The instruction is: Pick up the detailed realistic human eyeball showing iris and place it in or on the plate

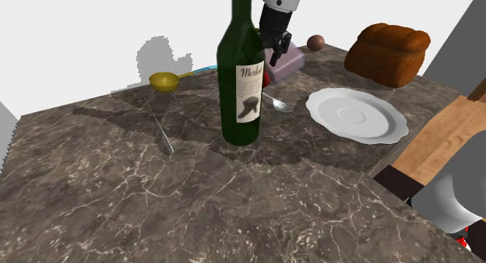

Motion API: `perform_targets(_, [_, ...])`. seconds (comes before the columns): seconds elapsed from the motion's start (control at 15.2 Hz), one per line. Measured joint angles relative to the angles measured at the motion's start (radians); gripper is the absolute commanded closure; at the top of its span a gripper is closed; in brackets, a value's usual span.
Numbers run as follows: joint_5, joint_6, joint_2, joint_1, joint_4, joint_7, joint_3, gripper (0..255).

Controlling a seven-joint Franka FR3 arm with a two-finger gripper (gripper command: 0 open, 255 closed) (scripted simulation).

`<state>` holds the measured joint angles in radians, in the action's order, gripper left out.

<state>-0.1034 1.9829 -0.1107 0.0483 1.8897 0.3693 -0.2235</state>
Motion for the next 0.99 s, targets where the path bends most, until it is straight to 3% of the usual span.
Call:
perform_targets(0.07, [-0.002,-0.008,0.003,-0.003,-0.006,-0.008,0.001,0])
perform_targets(0.13, [-0.001,-0.015,0.006,-0.003,-0.011,-0.006,0.000,255])
perform_targets(0.33, [0.002,0.014,0.030,-0.016,-0.023,-0.021,0.016,255])
perform_targets(0.53, [-0.004,0.180,0.053,-0.026,0.007,-0.042,0.028,255])
perform_targets(0.73, [0.000,0.158,0.087,-0.030,-0.031,-0.049,0.032,255])
perform_targets(0.79, [0.000,0.159,0.086,-0.031,-0.032,-0.049,0.032,0])
perform_targets(0.92, [0.014,0.131,0.086,-0.027,-0.039,0.001,0.026,0])
perform_targets(0.99, [0.030,0.080,0.084,-0.025,-0.052,0.112,0.020,0])
